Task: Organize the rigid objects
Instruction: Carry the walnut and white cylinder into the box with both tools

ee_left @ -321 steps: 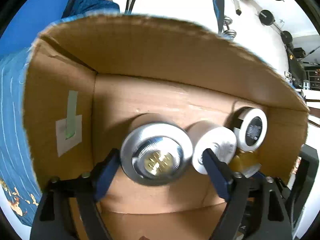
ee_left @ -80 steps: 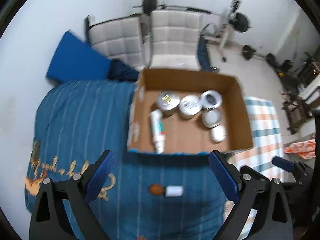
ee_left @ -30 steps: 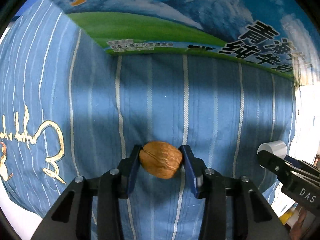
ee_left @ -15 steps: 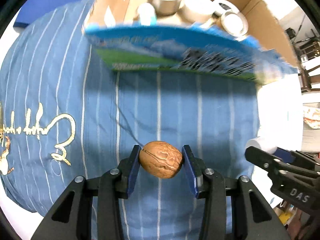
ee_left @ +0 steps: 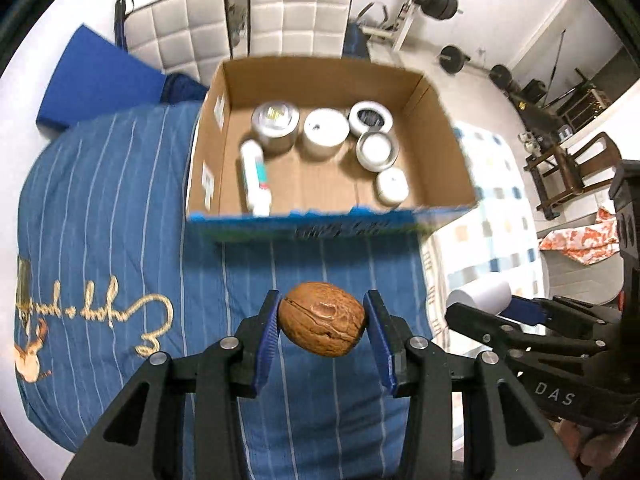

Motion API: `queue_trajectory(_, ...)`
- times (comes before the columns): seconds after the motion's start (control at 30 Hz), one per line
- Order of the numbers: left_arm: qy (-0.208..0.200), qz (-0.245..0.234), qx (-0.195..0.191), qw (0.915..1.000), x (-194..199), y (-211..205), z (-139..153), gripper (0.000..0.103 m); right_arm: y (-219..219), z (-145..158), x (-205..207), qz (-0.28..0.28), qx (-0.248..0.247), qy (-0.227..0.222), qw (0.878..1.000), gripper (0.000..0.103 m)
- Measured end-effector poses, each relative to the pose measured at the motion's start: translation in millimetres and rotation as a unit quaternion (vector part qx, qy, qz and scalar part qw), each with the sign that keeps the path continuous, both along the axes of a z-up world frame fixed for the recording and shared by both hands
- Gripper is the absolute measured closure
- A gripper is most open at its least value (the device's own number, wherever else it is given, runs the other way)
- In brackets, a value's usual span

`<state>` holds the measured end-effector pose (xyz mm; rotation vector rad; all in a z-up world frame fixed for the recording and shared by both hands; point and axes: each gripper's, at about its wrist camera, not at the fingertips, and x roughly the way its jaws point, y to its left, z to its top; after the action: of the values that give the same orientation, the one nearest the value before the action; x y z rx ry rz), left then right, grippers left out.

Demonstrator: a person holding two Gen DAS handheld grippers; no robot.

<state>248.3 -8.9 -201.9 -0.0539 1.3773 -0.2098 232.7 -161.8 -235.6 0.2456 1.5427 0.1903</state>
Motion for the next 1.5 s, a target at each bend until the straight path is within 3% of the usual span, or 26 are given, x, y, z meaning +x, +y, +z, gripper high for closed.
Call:
queue_trajectory(0.3, -0.038, -0.011, -0.002, 0.9992, 22, -12, 31, 0.064, -4, 36, 22, -0.009, 0.020, -0.032, 0.999, 0.052)
queue_trajectory(0.53, -0.035, -0.010, -0.008, 0.9993, 50, -16, 20, 0.064, -4, 22, 42, -0.013, 0.028, -0.019, 0.999, 0.052)
queue_trajectory(0.73, -0.009, 0.004, -0.021, 0.9997, 93, -12, -7, 0.064, -3, 1, 77, -0.021, 0.021, -0.017, 0.999, 0.052)
queue_trajectory(0.97, 0.048, 0.020, -0.031, 0.9981, 141, -5, -61, 0.064, 5, -42, 130, -0.028, 0.019, -0.002, 0.999, 0.052)
queue_trajectory(1.17, 0.104, 0.032, -0.023, 0.9938, 169, 4, -115, 0.064, 21, -100, 163, -0.016, 0.007, 0.037, 0.999, 0.052)
queue_trajectory(1.33, 0.157, 0.039, -0.035, 0.9862, 182, 5, -155, 0.064, 32, -147, 173, -0.003, 0.002, 0.083, 0.997, 0.052)
queue_trajectory(1.5, 0.179, 0.035, -0.013, 0.9830, 185, -1, -183, 0.064, 40, -181, 175, 0.008, -0.006, 0.115, 0.993, 0.052)
